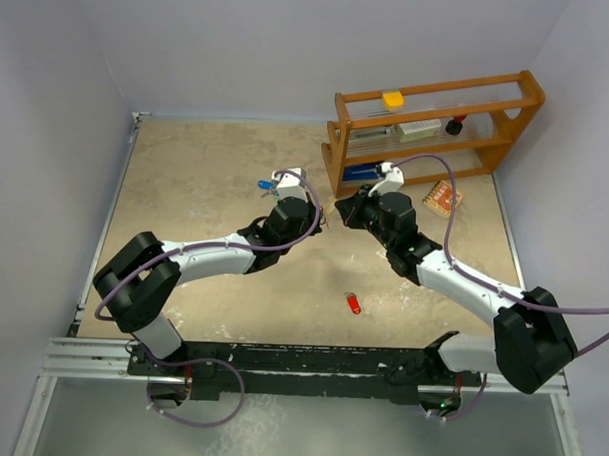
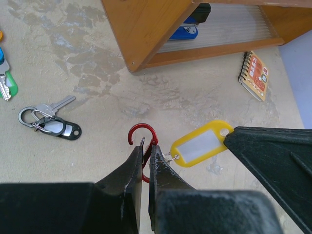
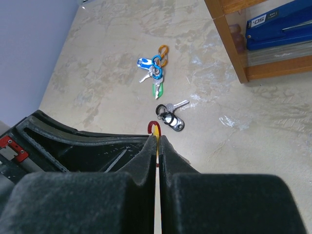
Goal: Put the keys on the keyring
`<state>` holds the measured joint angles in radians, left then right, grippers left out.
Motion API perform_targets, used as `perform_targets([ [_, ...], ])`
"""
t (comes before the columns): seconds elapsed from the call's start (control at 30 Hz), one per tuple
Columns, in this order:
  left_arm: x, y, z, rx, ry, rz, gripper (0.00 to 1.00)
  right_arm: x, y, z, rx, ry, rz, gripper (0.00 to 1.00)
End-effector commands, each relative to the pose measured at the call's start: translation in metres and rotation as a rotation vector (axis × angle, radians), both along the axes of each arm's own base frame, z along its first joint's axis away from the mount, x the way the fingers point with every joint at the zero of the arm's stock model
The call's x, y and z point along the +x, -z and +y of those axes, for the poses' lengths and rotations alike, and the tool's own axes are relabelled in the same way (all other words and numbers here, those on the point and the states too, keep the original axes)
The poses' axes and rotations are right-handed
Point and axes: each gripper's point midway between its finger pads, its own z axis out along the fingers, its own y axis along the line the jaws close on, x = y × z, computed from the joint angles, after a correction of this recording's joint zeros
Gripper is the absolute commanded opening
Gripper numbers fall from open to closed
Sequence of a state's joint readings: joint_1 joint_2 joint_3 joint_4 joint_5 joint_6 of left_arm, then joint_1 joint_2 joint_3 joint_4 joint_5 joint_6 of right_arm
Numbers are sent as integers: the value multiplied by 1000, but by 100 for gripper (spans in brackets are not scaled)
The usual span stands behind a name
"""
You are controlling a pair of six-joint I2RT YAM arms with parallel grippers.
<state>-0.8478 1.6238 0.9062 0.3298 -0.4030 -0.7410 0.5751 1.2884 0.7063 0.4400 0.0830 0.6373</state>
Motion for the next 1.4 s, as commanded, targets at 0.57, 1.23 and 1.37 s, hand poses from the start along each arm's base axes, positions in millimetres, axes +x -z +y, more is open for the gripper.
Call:
perform_targets([
  [0.57, 10, -38, -8, -78, -26, -82, 0, -4, -12, 0, 41, -8, -37, 0],
  [1.23, 10, -42, -5, -70, -36, -79, 31, -2, -18, -3, 31, 7, -52, 0],
  [1.37, 11, -42, -3, -63, -42, -78, 32, -2, -19, -3, 30, 7, -54, 0],
])
